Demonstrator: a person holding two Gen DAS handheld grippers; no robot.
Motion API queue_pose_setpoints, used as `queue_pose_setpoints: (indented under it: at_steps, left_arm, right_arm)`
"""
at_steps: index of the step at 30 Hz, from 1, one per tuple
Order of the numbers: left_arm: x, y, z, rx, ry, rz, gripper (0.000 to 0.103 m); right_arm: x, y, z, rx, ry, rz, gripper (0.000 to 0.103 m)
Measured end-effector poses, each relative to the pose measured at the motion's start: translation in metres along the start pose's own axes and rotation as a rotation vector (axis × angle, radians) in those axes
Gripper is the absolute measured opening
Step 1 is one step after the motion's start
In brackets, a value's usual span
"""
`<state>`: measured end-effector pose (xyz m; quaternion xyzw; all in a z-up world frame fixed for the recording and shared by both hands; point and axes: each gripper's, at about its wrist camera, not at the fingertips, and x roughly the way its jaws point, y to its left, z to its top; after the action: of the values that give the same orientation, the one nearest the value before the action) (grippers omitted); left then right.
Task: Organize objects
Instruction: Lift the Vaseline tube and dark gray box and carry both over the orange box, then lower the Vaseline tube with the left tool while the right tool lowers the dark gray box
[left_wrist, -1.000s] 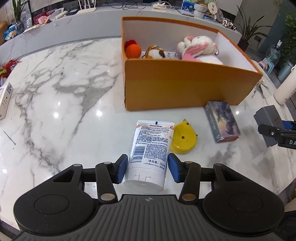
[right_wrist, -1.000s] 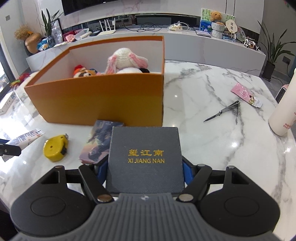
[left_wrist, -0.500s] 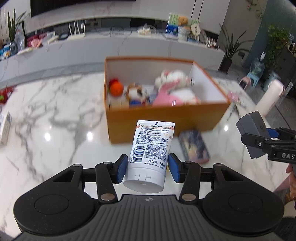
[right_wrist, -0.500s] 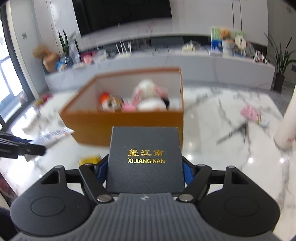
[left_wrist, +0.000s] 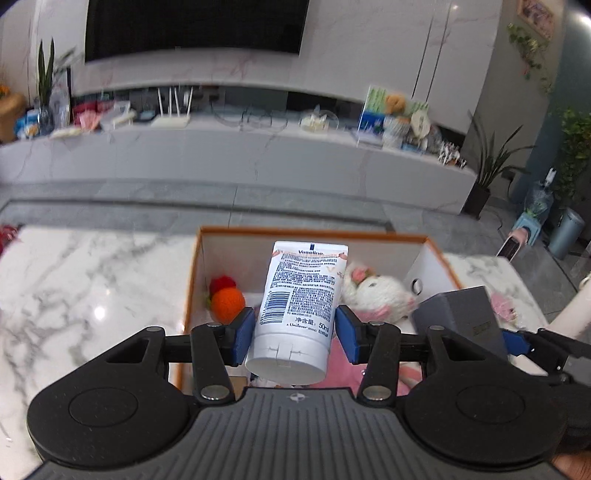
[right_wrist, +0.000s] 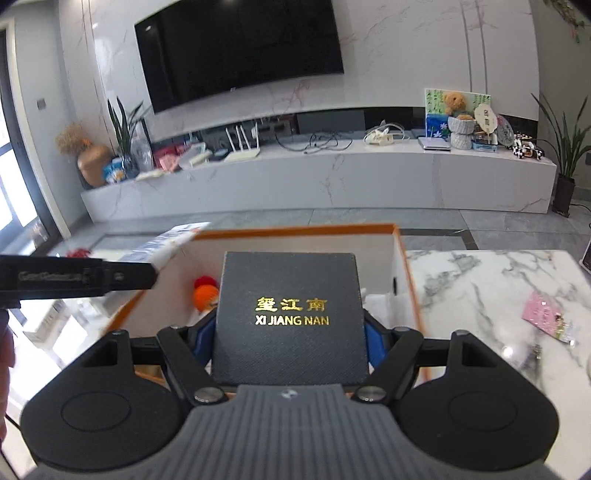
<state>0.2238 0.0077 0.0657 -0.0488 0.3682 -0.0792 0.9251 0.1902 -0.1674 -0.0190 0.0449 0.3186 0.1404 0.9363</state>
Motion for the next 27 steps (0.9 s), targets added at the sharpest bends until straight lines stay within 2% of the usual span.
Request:
queue_pose_setpoints:
  at_steps: [3, 7, 12, 18, 27]
  left_arm:
    - [0.026, 0.006, -0.005, -0.02, 0.044, 0.001, 0.054]
    - [0.042, 0.008, -0.006, -0.028, 0.066, 0.014, 0.053]
    - [0.061, 0.01, -0.01, -0.022, 0.13, 0.043, 0.052]
    - [0.072, 0.012, -0.015, -0.019, 0.181, 0.067, 0.052]
    - [0.073, 0.006, -0.016, -0.001, 0.182, 0.087, 0.052]
  right_arm:
    - [0.024, 0.005, -0.001, -0.016, 0.034, 0.001, 0.076]
    - [0.049, 0.011, -0.005, -0.025, 0.071, 0.015, 0.076]
    - [0.074, 0.017, -0.01, -0.052, 0.122, -0.01, 0.076]
    - [0.08, 0.022, -0.013, -0.097, 0.148, -0.056, 0.076]
    - [0.08, 0.028, -0.015, -0.088, 0.17, -0.104, 0.076]
